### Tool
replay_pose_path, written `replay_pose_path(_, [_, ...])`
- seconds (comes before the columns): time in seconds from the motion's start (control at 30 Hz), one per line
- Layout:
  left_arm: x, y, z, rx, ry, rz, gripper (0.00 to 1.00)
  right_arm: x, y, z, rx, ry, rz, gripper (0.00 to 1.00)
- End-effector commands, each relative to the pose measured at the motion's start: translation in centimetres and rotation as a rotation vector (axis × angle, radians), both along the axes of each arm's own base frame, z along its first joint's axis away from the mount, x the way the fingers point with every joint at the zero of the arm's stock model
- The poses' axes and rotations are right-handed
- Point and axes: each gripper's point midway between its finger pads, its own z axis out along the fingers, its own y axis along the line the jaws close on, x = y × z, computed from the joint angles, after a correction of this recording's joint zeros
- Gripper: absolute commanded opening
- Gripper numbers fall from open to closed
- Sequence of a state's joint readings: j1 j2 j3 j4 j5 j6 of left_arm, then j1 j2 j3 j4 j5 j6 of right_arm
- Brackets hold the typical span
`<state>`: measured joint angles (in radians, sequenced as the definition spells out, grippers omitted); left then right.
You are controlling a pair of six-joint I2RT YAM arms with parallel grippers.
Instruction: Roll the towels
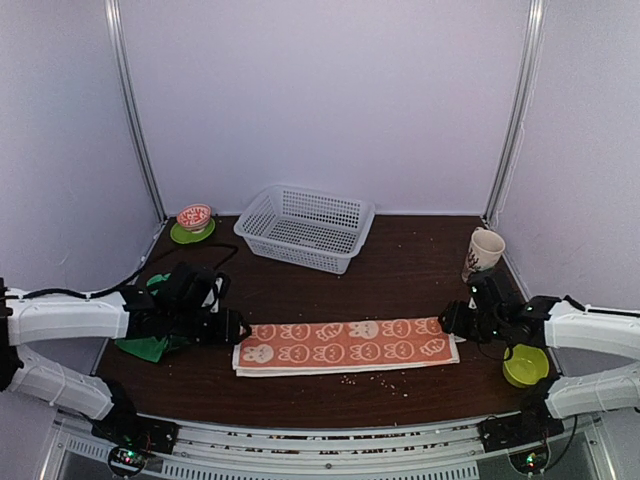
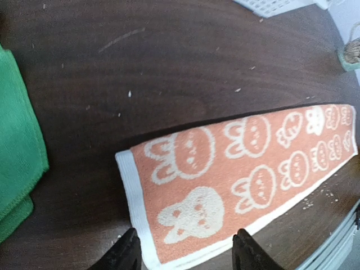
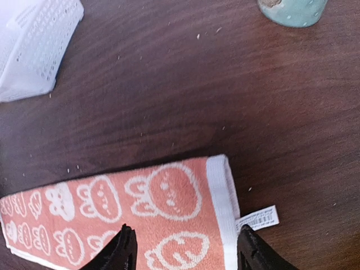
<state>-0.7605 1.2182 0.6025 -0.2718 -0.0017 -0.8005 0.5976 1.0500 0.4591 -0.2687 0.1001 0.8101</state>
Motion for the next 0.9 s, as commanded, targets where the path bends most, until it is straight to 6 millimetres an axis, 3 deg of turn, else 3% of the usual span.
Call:
replay_pose_path(0.0, [1.1,-0.8,5.8,-0.059,-0.122,-0.018,0.59,0.2,-1.6,-0.2,-0.029,0.046,-0.015,0.62])
replay_pose_path(0.1, [2.0,-2.9,7.1,-0.125,-0.153,-0.059,0.57,-0.5,-1.6,-1.6,-0.026,0.114,0.0,0.62])
replay_pose_path(0.4, [3.5,-9.2,4.0,-0.117,-0.101,-0.183,0.48,-2.9,-1.3,-4.6,0.076,0.219,-0.031,0.61])
replay_pose_path(0.67, [2.2,-10.1,0.4,-0.074,-0.036,-0.22,0.44,-5.6,-2.6,-8.0,0.016,0.369,-0.068,0.53])
replay_pose_path(0.87, [1.2,-10.1,-0.8,-0.062,-0.016,-0.225,0.42,-6.4,-2.4,-8.7,0.028,0.414,-0.059,0.31])
